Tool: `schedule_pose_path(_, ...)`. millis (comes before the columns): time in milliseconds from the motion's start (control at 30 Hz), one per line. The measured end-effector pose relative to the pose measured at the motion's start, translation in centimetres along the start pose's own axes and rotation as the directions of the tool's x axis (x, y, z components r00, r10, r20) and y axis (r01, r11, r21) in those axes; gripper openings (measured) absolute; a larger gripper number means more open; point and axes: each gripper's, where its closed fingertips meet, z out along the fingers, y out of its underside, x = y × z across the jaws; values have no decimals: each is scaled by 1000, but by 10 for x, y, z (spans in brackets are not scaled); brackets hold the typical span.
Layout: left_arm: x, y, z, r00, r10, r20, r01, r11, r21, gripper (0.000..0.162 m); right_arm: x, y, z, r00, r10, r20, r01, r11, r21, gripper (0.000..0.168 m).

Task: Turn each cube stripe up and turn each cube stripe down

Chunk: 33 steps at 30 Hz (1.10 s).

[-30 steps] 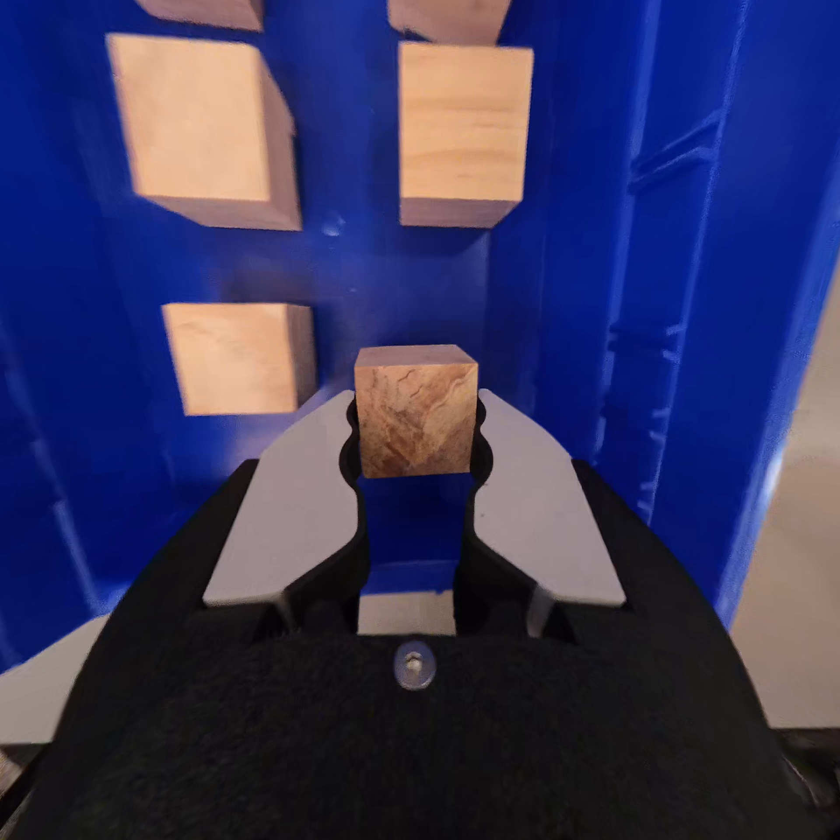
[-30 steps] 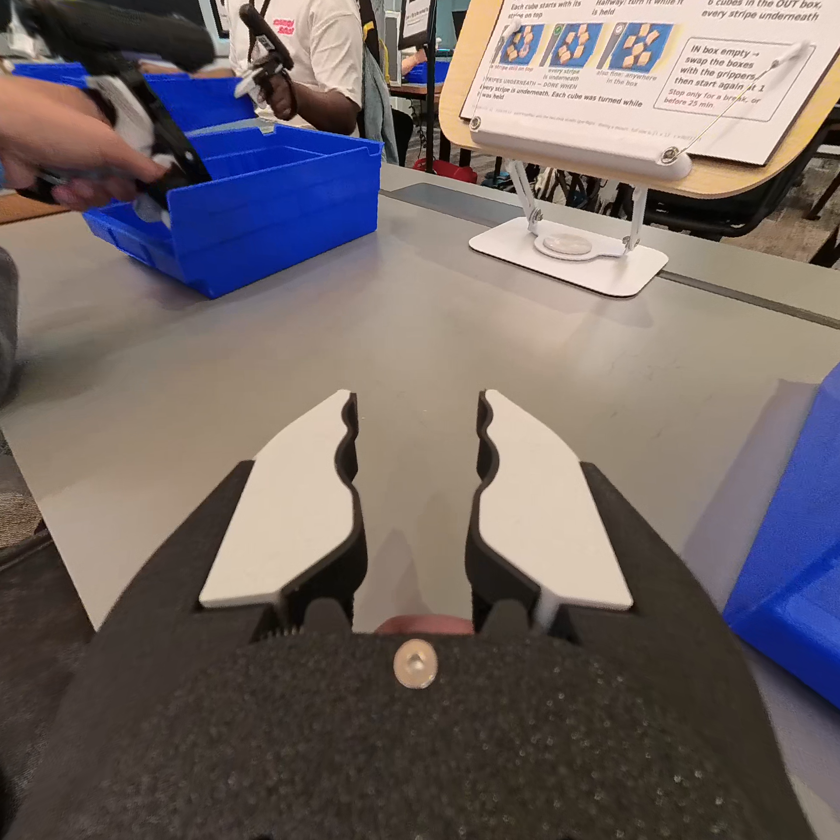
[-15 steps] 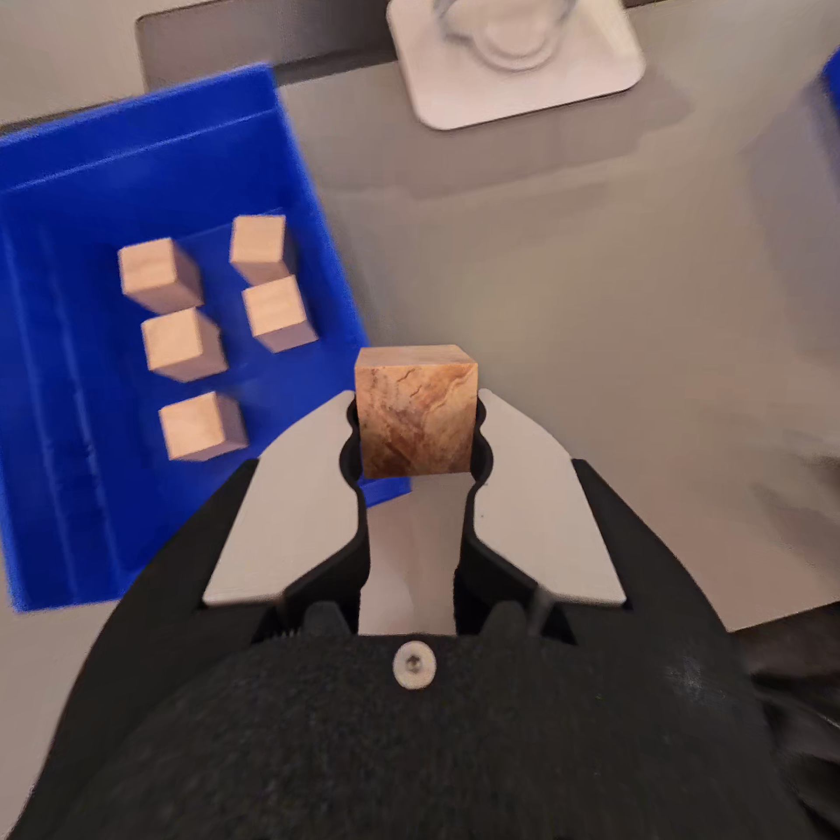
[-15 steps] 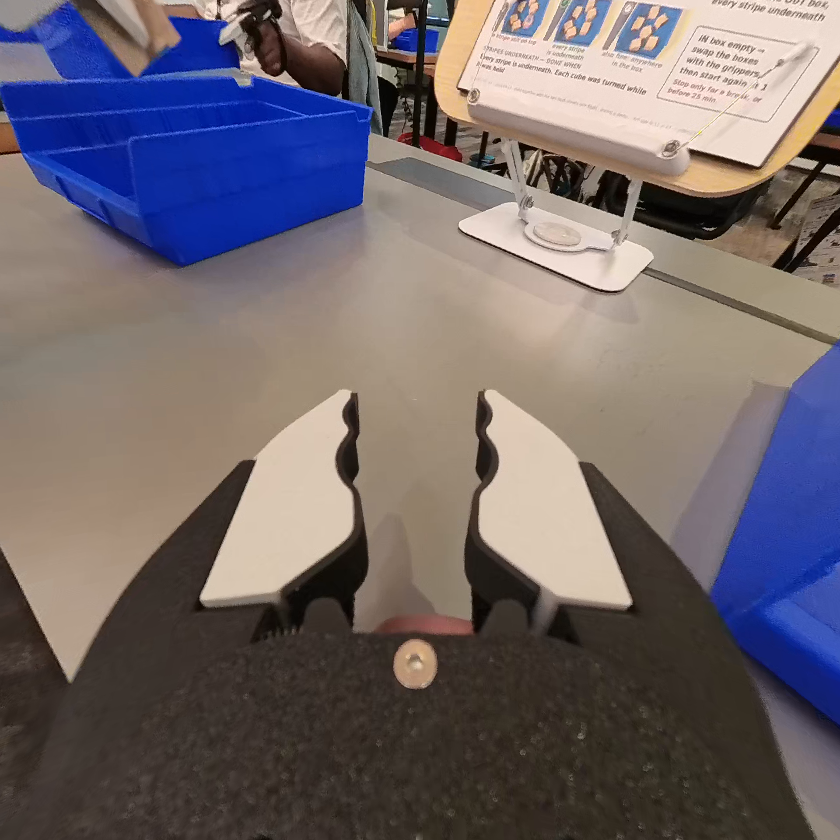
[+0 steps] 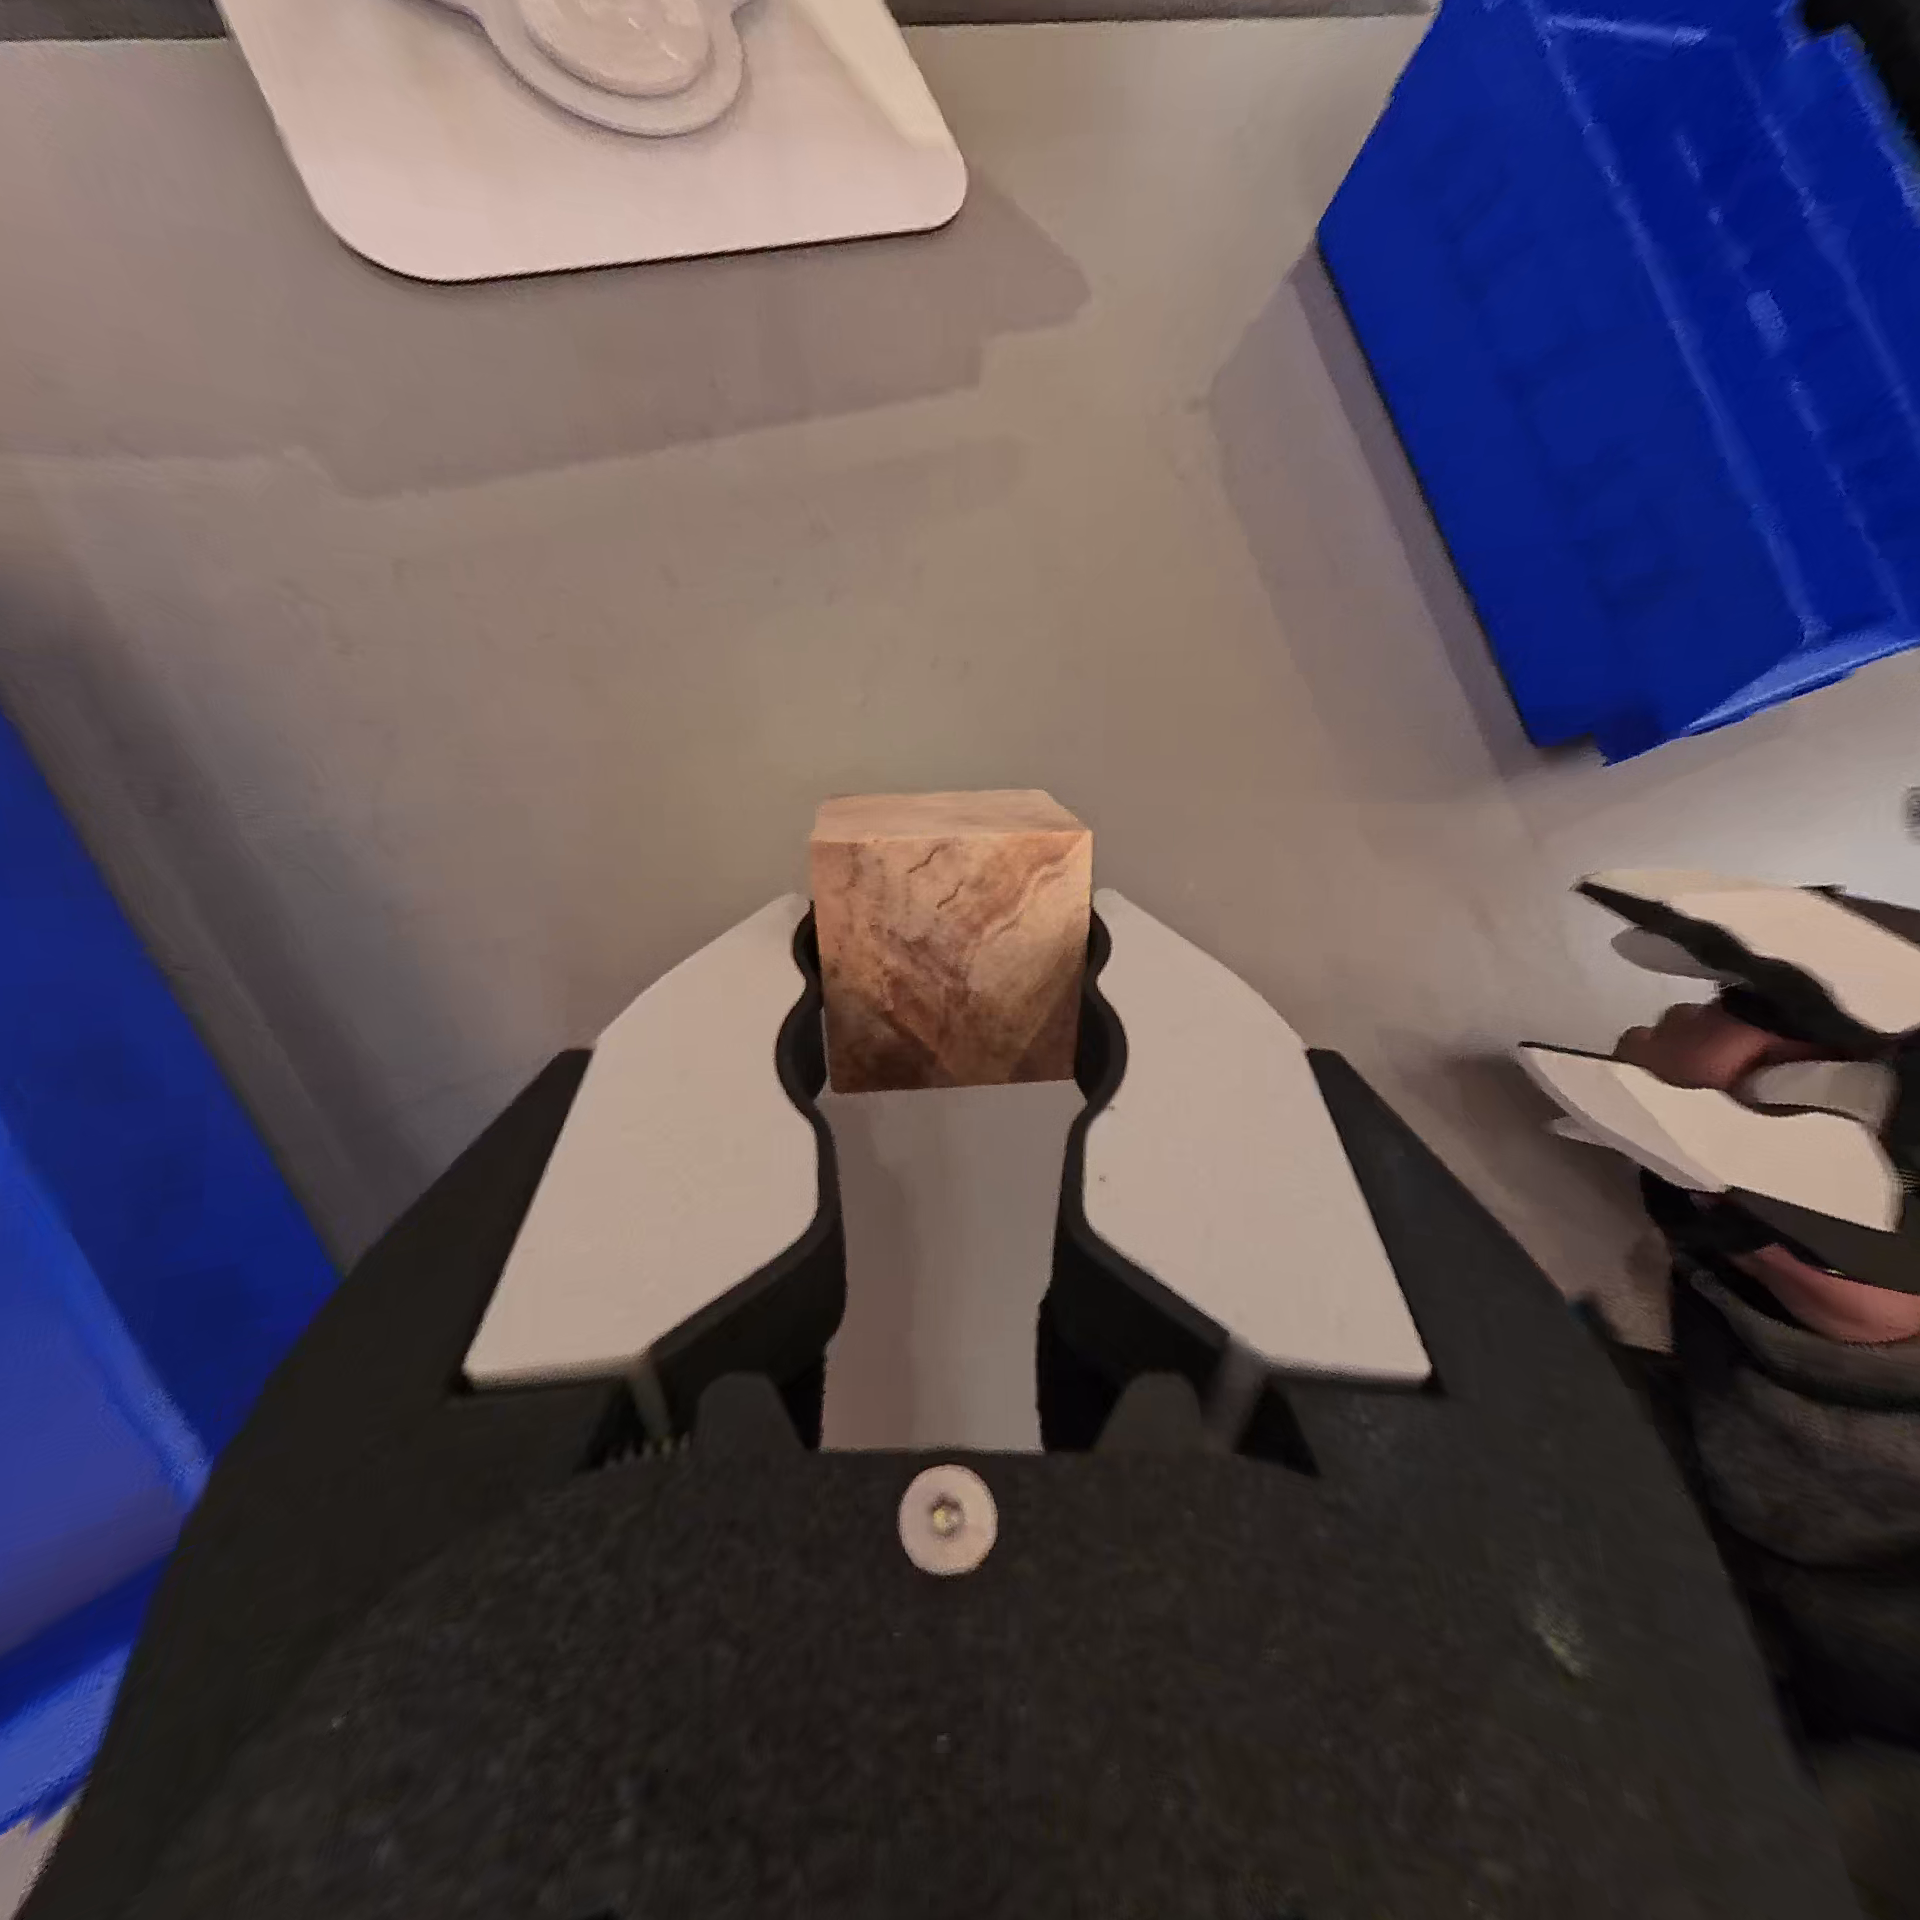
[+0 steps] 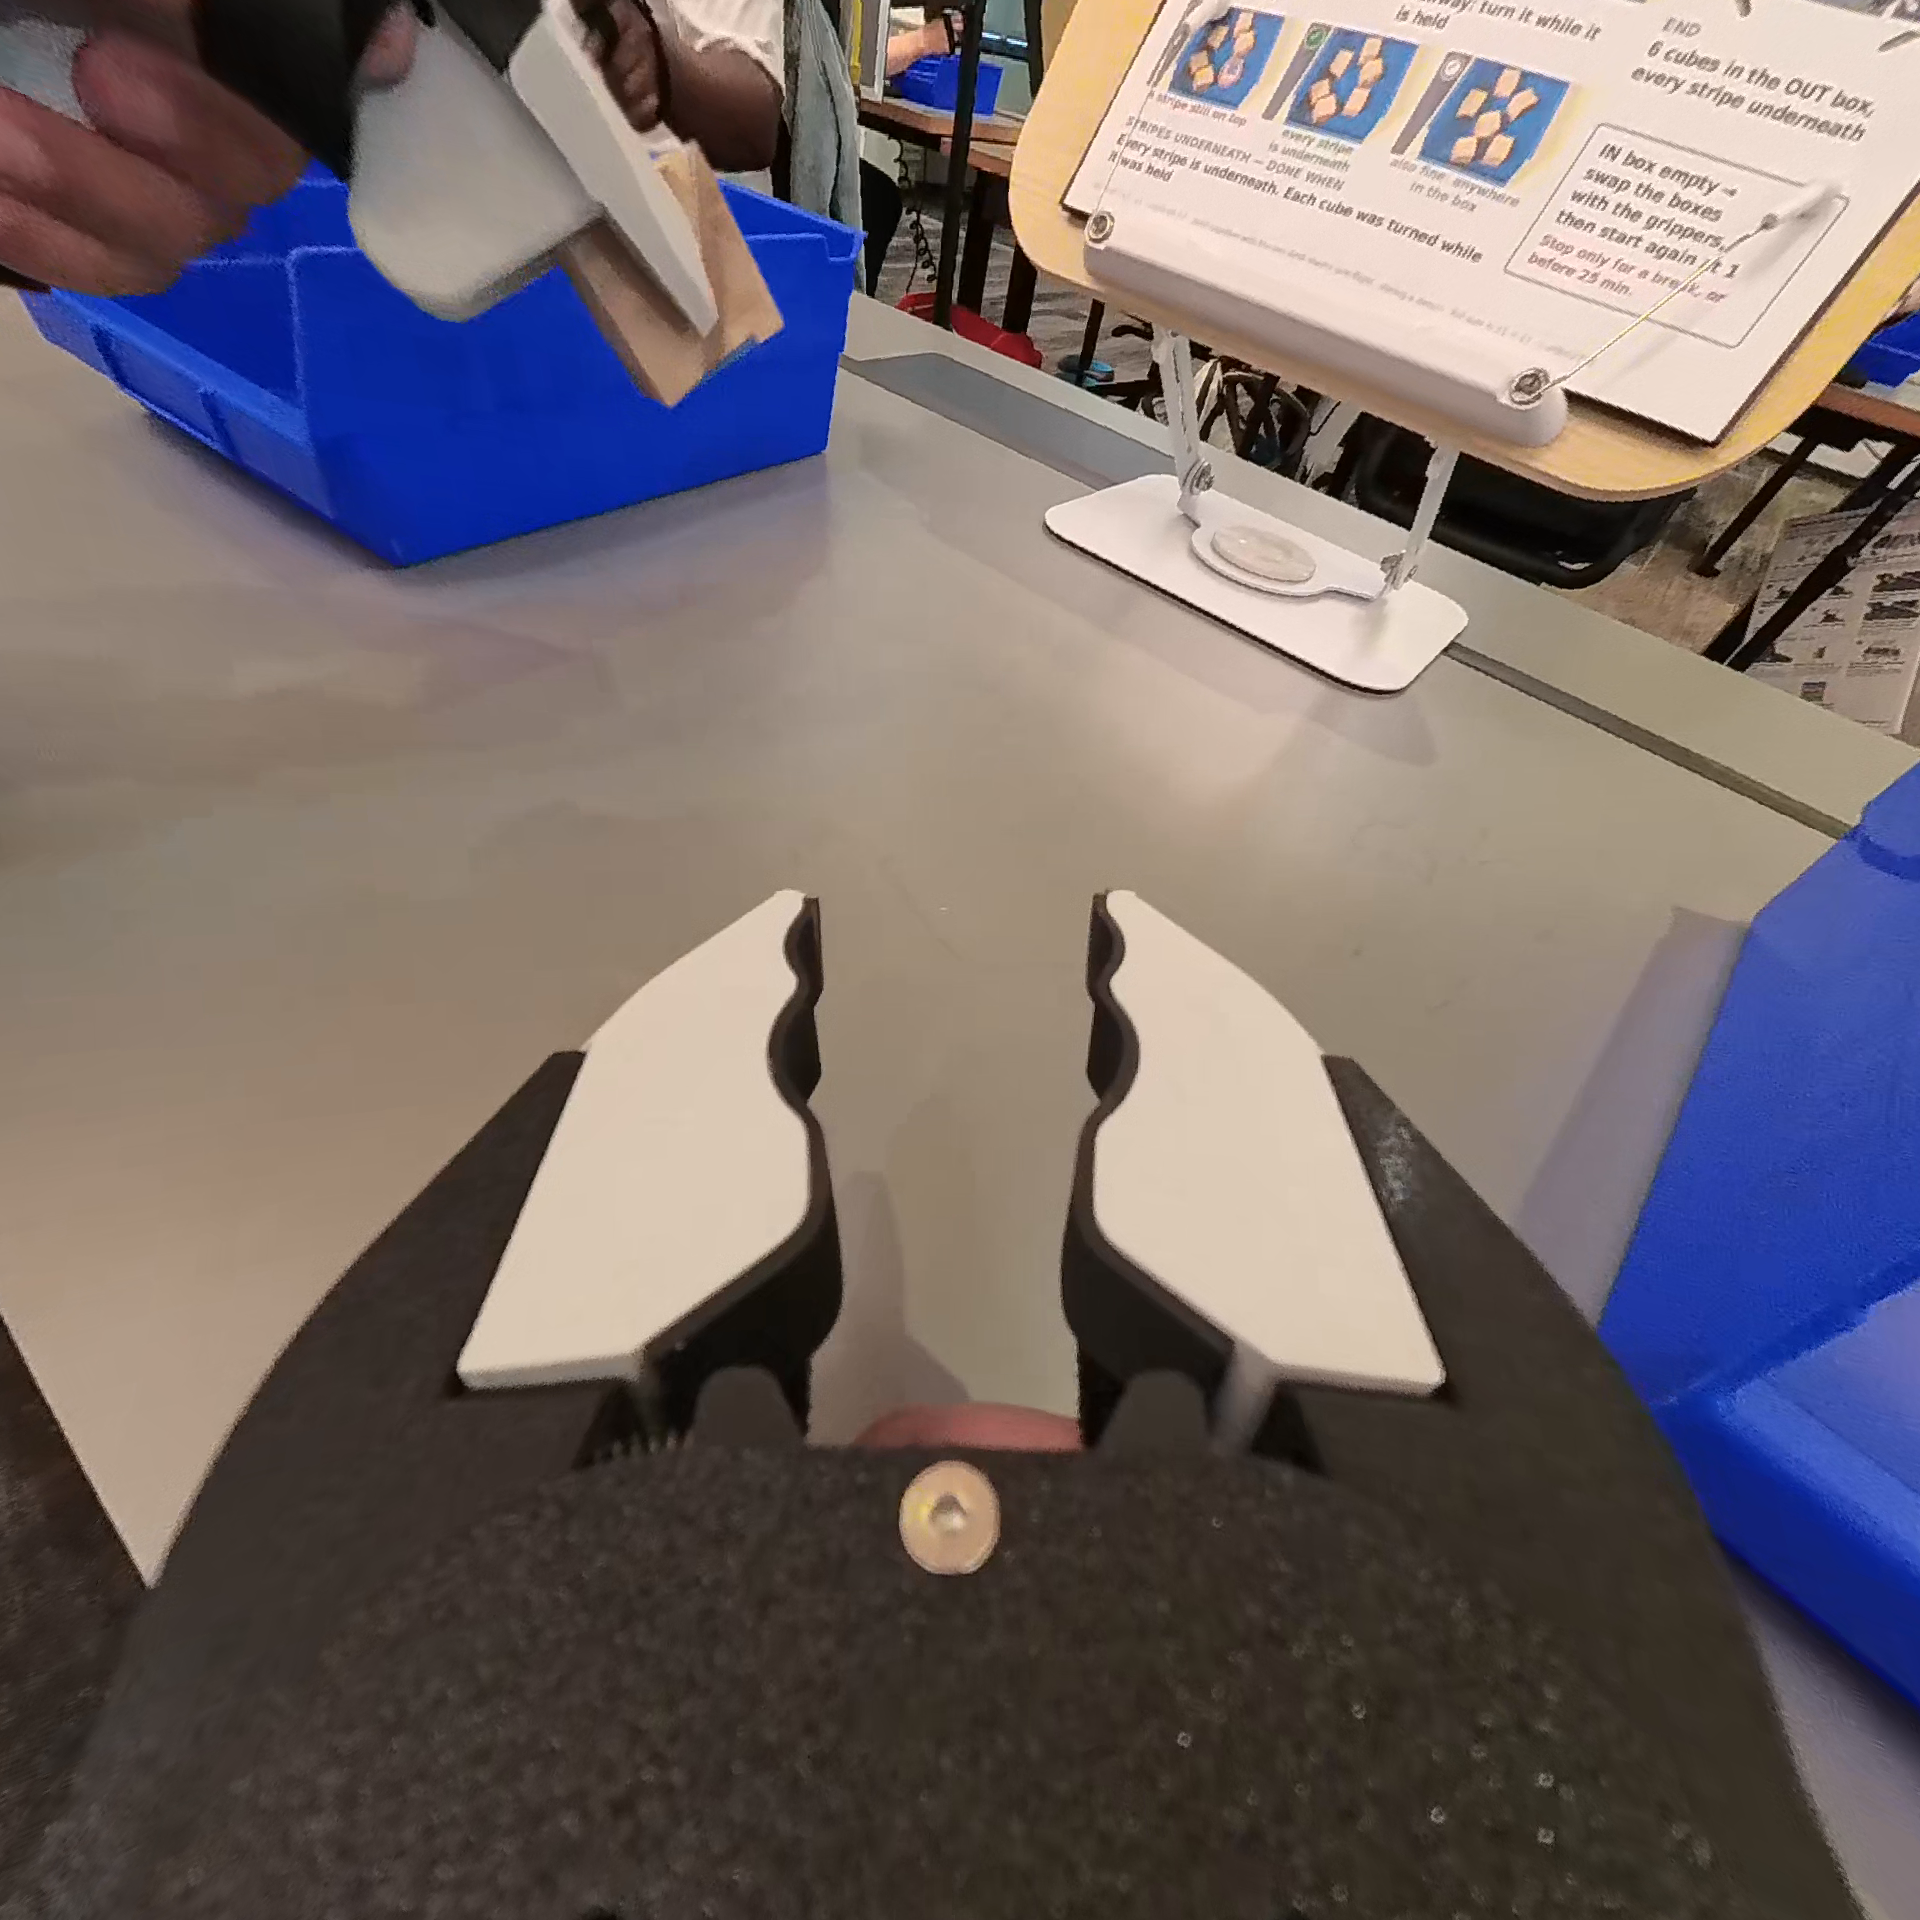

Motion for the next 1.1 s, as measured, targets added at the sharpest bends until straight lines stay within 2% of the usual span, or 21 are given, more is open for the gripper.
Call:
schedule_pose_path(67, 22, -4, -1, 973, -82, -217, 87, 996, 14, 44, -1, 0, 1, 1000, 6, 7, -6, 1000, 0, 49)
schedule_pose_path(133, 46, -12, -8, 873, -163, -459, 188, 982, 9, 44, -1, 1, 1, 1000, 7, 13, -8, 1000, 2, 49)
schedule_pose_path(200, 60, -15, -15, 764, -220, -606, 254, 967, -31, 44, -2, 0, 1, 1000, 6, 18, -7, 1000, 5, 49)
schedule_pose_path(233, 67, -18, -20, 693, -244, -678, 286, 957, -51, 44, -3, 0, 1, 1000, 7, 24, -7, 1000, 10, 49)
schedule_pose_path(300, 81, -26, -36, 493, -305, -815, 363, 923, -125, 44, -7, -3, 0, 998, 10, 57, -12, 999, 29, 50)
schedule_pose_path(367, 91, -29, -49, 312, -347, -884, 392, 895, -213, 44, -14, -7, -1, 994, 12, 109, -19, 998, 59, 49)
schedule_pose_path(433, 94, -30, -52, 229, -370, -900, 408, 876, -257, 44, -18, -11, -2, 989, 10, 146, -24, 995, 93, 49)
schedule_pose_path(600, 97, -29, -51, 172, -396, -902, 415, 859, -298, 44, -14, -14, -3, 983, 52, 175, -75, 989, 129, 52)
schedule_pose_path(700, 98, -29, -49, 169, -402, -900, 419, 856, -304, 44, -7, -14, -3, 976, 110, 186, -136, 982, 130, 54)
schedule_pose_path(867, 101, -27, -48, 154, -410, -899, 409, 855, -320, 44, -5, -17, 1, 955, 175, 241, -209, 970, 124, 73)
schedule_pose_path(900, 101, -26, -48, 147, -412, -899, 407, 854, -324, 44, -9, -18, 1, 948, 166, 270, -204, 972, 117, 77)
schedule_pose_path(1000, 102, -26, -47, 126, -420, -899, 407, 848, -339, 44, -15, -27, 3, 939, 98, 329, -126, 990, 66, 74)
schedule_pose_path(1100, 105, -26, -49, 93, -425, -900, 403, 843, -357, 44, -8, -68, 6, 950, -35, 312, -13, 988, 152, 63)
